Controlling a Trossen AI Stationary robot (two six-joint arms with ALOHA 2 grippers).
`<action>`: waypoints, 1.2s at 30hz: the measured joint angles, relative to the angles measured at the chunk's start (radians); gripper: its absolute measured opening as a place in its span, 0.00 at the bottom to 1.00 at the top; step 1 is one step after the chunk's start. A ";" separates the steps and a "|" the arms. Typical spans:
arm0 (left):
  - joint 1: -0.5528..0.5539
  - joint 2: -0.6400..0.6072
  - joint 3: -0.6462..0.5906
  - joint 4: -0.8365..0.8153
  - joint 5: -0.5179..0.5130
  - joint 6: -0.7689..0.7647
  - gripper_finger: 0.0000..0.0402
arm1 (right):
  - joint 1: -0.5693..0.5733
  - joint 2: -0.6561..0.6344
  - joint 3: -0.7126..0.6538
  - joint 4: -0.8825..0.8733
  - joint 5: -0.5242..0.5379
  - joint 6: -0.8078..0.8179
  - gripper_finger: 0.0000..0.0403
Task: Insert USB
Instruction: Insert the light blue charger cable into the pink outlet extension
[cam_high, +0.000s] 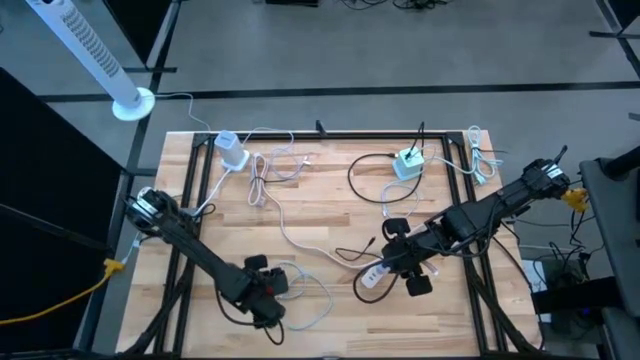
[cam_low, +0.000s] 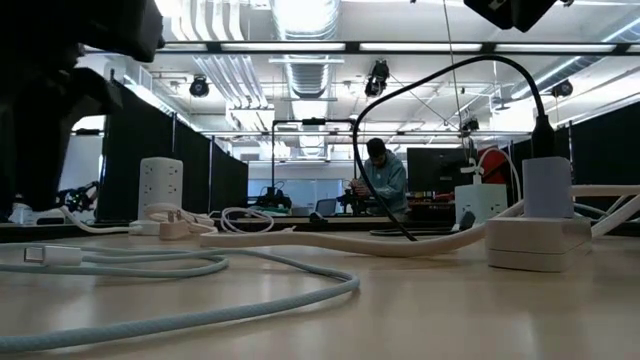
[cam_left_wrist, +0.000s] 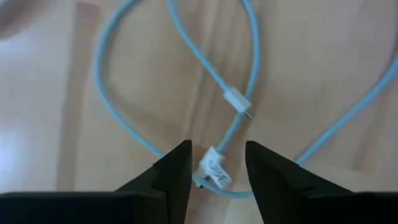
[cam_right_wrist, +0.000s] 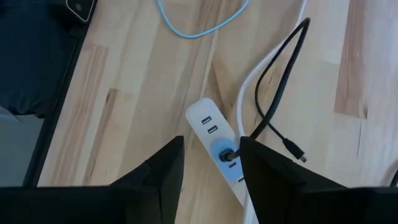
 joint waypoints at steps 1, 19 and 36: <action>0.000 0.008 0.000 0.010 0.031 0.009 0.34 | 0.000 0.000 0.000 0.000 0.000 0.000 0.36; 0.002 0.117 0.003 -0.027 0.000 0.059 0.04 | 0.000 0.000 0.000 0.001 0.000 -0.002 0.33; 0.019 0.054 -0.003 -0.039 -0.034 0.203 0.28 | 0.000 0.000 -0.001 0.001 -0.001 -0.006 0.29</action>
